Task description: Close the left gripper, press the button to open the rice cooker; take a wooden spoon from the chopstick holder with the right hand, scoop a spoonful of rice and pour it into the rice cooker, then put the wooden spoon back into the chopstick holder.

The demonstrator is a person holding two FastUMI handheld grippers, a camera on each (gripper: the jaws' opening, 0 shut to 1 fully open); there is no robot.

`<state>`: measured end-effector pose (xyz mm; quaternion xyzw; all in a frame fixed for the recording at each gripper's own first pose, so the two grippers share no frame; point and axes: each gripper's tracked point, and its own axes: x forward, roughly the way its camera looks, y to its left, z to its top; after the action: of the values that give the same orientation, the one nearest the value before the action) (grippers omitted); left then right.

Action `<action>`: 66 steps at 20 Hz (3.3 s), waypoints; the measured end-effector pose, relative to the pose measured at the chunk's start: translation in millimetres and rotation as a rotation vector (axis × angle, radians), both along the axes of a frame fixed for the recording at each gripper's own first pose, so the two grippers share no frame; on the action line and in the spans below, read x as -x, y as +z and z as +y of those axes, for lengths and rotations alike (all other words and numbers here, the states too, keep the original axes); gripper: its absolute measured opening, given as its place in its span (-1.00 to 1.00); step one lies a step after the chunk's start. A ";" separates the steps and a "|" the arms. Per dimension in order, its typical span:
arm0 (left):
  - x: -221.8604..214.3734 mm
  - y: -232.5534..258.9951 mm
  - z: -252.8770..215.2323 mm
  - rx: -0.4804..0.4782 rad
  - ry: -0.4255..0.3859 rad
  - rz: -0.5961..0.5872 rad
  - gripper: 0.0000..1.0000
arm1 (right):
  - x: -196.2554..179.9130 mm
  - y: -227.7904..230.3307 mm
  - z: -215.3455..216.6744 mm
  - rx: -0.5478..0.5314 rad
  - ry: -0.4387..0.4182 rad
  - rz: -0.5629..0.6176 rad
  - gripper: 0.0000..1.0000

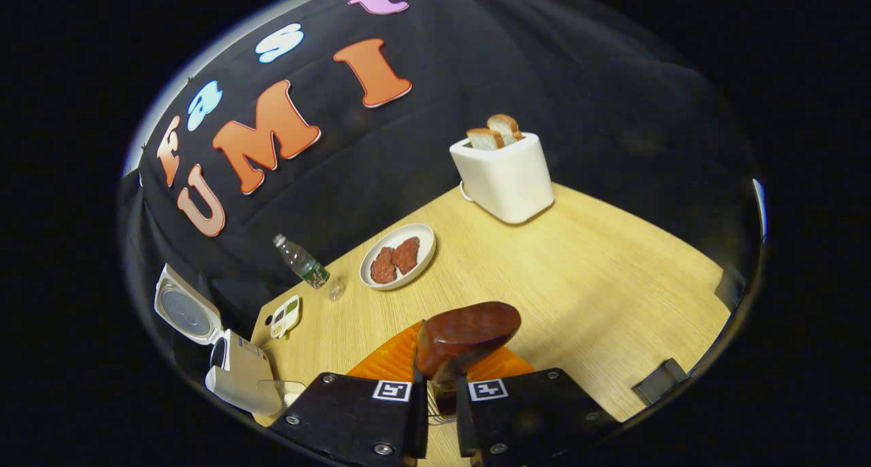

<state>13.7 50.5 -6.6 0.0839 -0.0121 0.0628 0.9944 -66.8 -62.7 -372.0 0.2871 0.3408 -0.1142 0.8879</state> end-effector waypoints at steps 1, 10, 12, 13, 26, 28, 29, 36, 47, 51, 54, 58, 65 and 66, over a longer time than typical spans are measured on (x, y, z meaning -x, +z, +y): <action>1.1 -2.4 5.8 -0.004 0.007 0.006 0.86 | -4.5 14.6 -0.7 0.020 -0.009 -0.024 -0.67; -1.2 -44.0 53.3 0.028 0.009 0.085 0.97 | -18.1 134.8 101.8 0.019 0.129 -0.195 -0.68; -1.2 -52.3 65.7 0.029 0.003 0.110 1.00 | -14.3 127.8 137.4 0.018 0.186 -0.176 -0.67; -2.0 -55.2 75.6 0.027 0.007 0.117 0.97 | -12.4 121.7 155.5 0.020 0.215 -0.157 -0.67; -16.4 -80.4 148.1 0.034 0.018 0.169 0.97 | 2.1 41.9 232.6 0.302 0.346 -0.068 -0.67; -19.3 -81.1 153.3 0.034 0.011 0.173 0.97 | -0.3 33.9 227.7 0.380 0.318 -0.077 -0.67; -20.9 -80.8 155.1 0.027 0.010 0.174 1.00 | -4.0 29.9 226.3 0.394 0.297 -0.083 -0.67; -23.3 -79.6 166.7 -0.017 0.000 0.181 0.97 | -12.0 15.1 236.1 0.424 0.264 -0.082 -0.68; -21.8 -74.3 179.2 -0.007 0.019 0.165 0.97 | -14.7 -12.1 280.4 0.249 0.353 0.037 -0.67; -18.6 -72.7 190.5 -0.003 0.043 0.165 0.97 | -9.3 -10.4 304.3 0.146 0.380 0.057 -0.67; -13.6 -75.4 197.1 0.003 0.057 0.168 0.97 | -5.8 -2.8 321.1 0.085 0.426 0.041 -0.67; -10.4 -79.9 203.0 0.010 0.064 0.175 0.97 | 7.3 5.6 345.3 -0.022 0.466 0.042 -0.67; -5.4 -89.6 214.8 0.029 0.079 0.192 1.00 | 24.0 5.0 345.1 -0.124 0.419 0.070 -0.67; -5.1 -91.6 214.8 0.032 0.080 0.198 1.00 | 25.4 2.7 340.9 -0.157 0.390 0.085 -0.67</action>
<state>18.8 265.3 -98.2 0.0740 0.0904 0.0941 0.9887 -92.1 278.2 -369.4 0.2788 0.4348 0.0749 0.8530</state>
